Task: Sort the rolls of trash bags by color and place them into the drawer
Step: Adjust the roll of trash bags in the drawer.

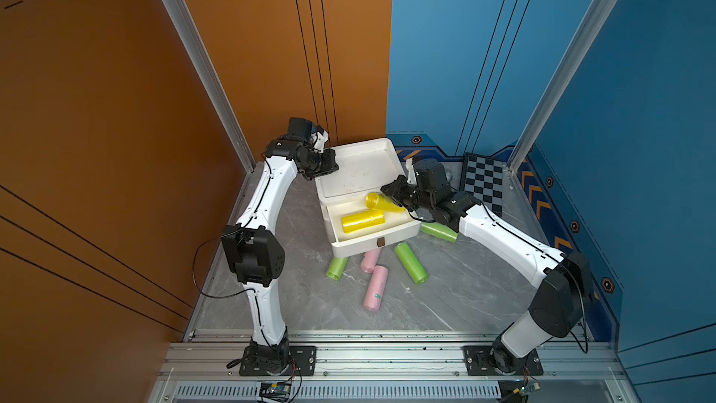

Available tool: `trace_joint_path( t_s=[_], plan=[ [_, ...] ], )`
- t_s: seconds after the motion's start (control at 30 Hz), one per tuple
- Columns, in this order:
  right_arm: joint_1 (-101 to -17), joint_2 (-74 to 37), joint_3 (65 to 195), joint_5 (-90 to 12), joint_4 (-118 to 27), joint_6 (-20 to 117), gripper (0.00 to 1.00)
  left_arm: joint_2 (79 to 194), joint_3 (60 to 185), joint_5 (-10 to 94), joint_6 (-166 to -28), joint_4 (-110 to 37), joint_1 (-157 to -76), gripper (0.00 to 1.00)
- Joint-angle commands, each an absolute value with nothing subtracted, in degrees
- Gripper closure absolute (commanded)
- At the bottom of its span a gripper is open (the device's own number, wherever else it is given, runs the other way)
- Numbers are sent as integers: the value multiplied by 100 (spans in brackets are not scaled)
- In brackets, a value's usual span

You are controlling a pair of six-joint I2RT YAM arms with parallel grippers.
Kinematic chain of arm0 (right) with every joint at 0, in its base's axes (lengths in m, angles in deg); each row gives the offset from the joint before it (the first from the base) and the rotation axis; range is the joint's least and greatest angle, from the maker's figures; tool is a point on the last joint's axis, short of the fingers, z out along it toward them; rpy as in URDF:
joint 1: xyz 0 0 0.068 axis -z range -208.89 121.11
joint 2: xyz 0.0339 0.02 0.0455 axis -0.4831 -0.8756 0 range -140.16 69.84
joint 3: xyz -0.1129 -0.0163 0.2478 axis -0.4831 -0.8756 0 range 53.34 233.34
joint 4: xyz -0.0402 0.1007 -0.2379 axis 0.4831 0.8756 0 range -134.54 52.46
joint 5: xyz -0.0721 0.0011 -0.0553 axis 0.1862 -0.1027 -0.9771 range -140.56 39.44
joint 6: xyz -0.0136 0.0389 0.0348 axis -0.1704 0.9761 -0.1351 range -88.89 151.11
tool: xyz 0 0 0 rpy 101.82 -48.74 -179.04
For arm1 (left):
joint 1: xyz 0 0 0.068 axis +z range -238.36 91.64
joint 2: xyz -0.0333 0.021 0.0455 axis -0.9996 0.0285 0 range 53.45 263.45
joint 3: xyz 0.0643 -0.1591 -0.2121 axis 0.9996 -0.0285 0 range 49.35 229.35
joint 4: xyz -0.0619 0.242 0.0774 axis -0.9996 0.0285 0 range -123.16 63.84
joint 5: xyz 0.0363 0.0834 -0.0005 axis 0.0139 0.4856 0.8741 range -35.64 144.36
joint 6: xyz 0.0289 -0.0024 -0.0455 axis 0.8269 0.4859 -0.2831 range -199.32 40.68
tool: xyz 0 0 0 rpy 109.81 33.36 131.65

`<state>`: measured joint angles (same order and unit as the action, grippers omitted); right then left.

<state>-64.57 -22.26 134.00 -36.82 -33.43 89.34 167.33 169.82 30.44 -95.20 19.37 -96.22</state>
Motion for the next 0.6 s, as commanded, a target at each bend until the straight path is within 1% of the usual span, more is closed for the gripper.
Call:
trace_joint_path(
  t_s=[0.0,0.2,0.23,0.27,0.43,0.57],
  plan=[
    [-6613,-1968,13142,-3676,-3156,8783,100,17229,16603,3345,-9496,3090,-9575,100],
    [-6870,-2161,12886,-3756,-3090,8745,100,17229,16599,3345,-9505,3086,-9599,100],
    [-7067,-2235,12891,-3745,-3080,8705,100,17219,16597,3337,-9505,3087,-9608,100],
    [-7096,-2306,12900,-3729,-3058,8677,100,17219,16590,3338,-9505,3089,-9605,100],
    [-7110,-2508,13005,-3670,-2960,8542,100,17176,16562,3340,-9505,3089,-9604,100],
    [-7049,-2321,13068,-3745,-2678,8308,100,17131,16515,3344,-9470,3083,-9592,100]
  ],
)
